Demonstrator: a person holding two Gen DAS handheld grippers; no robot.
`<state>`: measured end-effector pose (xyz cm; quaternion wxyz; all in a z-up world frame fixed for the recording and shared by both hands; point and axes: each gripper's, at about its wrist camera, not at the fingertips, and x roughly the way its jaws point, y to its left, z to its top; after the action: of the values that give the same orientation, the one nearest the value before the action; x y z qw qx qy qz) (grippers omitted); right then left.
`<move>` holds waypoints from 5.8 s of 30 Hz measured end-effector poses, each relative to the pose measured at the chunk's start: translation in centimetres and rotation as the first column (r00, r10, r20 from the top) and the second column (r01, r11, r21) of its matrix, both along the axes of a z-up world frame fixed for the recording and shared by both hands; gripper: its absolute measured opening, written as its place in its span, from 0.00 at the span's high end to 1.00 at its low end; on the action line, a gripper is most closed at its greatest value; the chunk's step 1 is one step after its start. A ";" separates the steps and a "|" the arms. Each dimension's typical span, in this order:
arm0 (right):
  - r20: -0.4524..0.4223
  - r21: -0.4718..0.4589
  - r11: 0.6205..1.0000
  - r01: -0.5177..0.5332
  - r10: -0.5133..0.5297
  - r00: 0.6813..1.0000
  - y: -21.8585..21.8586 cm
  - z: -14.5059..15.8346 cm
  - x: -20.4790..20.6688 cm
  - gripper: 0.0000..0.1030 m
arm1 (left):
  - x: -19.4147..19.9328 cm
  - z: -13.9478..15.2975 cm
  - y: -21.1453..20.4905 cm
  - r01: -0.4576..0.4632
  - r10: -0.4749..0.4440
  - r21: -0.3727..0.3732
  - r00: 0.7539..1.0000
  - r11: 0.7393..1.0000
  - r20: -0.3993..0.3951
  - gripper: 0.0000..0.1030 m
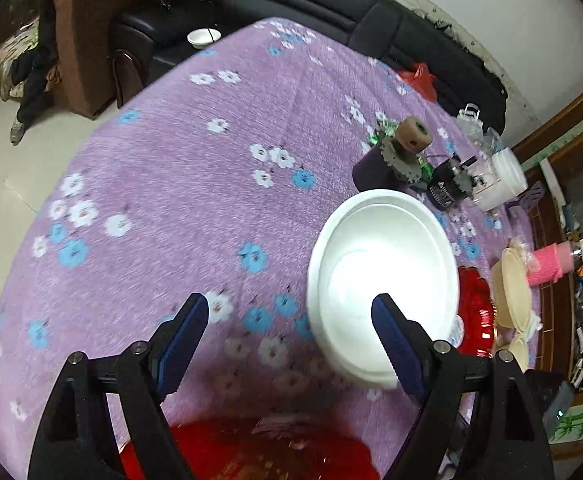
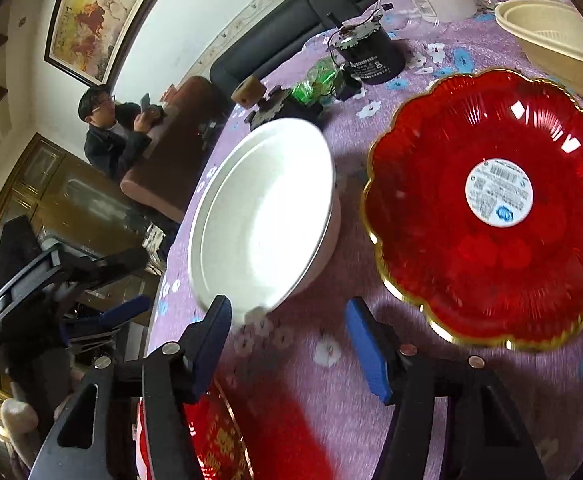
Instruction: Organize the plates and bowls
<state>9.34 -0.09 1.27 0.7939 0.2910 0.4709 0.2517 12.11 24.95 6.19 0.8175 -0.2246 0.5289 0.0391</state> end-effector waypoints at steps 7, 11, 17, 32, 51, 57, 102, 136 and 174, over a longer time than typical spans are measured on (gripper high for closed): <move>-0.036 0.035 0.999 -0.013 0.015 0.999 -0.3 -1.7 1.2 0.43 | 3.3 -2.5 -1.9 0.033 -0.033 0.019 0.999 0.999 -0.044 0.20; -0.023 0.031 0.999 -0.018 0.019 1.000 -0.2 -1.5 1.4 0.45 | 4.2 -3.3 -2.5 0.056 -0.056 0.004 0.997 0.998 -0.058 0.41; 0.013 0.014 0.999 -0.052 0.052 0.999 0.3 -0.9 0.9 0.68 | 3.6 -2.7 -3.7 0.109 -0.108 0.020 0.993 0.994 -0.055 0.76; 0.220 -0.078 0.991 -0.110 0.124 0.968 2.1 4.1 -3.2 0.75 | -4.8 2.9 -3.3 0.072 -0.079 0.125 0.996 0.990 0.047 0.75; 0.320 -0.121 0.945 -0.303 0.326 0.889 7.0 7.0 -10.9 0.75 | -18.8 4.5 -0.3 -0.040 0.022 0.180 0.995 0.983 0.102 0.75; 0.299 -0.157 0.946 -0.283 0.319 0.899 5.1 7.1 -13.7 0.75 | -21.1 3.3 -1.6 0.003 -0.017 0.111 0.993 0.994 0.120 0.75; 0.251 -0.408 0.906 -0.117 0.234 0.939 5.9 5.2 -16.5 0.46 | -28.5 3.7 -0.4 -0.126 0.090 0.127 0.962 0.984 0.257 0.34; -0.009 -0.231 0.930 0.286 -0.296 0.955 -10.8 0.4 -2.4 0.43 | -30.4 5.4 -7.8 -0.016 -0.060 0.215 0.936 0.977 0.346 0.24; -0.037 -0.256 0.965 0.052 -0.063 0.997 -15.3 0.1 -16.3 0.73 | -29.5 3.3 -14.9 0.153 -0.209 0.213 0.941 0.965 0.268 0.24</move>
<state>-6.93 -15.39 1.39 0.8209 0.2056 0.5083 0.1594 -17.41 10.05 9.45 0.9034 -0.0995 0.4166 -0.0196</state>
